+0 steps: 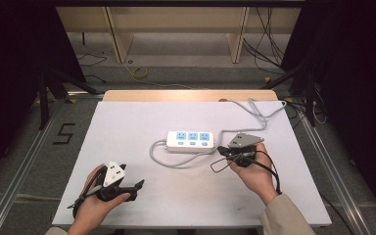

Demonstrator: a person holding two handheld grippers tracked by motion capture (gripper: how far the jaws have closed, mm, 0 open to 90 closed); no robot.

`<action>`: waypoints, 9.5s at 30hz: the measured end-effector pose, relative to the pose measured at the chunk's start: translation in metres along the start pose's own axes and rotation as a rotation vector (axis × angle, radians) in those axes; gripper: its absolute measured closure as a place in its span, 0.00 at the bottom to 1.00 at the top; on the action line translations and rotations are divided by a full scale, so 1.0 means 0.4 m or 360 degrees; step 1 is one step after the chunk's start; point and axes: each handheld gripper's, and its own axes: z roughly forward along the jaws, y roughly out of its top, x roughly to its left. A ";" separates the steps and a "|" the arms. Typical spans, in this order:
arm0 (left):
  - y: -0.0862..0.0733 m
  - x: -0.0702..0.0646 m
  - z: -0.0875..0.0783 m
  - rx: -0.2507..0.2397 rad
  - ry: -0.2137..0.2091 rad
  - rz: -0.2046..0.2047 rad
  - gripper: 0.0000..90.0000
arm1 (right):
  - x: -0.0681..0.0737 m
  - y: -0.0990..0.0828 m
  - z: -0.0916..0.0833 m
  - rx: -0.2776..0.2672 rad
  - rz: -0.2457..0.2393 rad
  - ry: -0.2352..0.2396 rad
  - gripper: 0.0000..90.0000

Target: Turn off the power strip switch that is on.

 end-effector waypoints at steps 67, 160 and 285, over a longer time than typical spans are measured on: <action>0.000 -0.001 0.000 -0.0004 -0.0001 0.0002 0.21 | 0.016 0.122 0.125 0.0092 -0.0076 0.0085 1.00; 0.000 0.000 0.004 0.0001 -0.0015 0.0017 0.21 | 0.058 0.193 0.357 0.0306 -0.0061 0.0198 1.00; 0.000 -0.005 0.008 0.0015 -0.0022 0.0031 0.21 | 0.073 0.203 0.320 0.0302 -0.0129 0.0117 1.00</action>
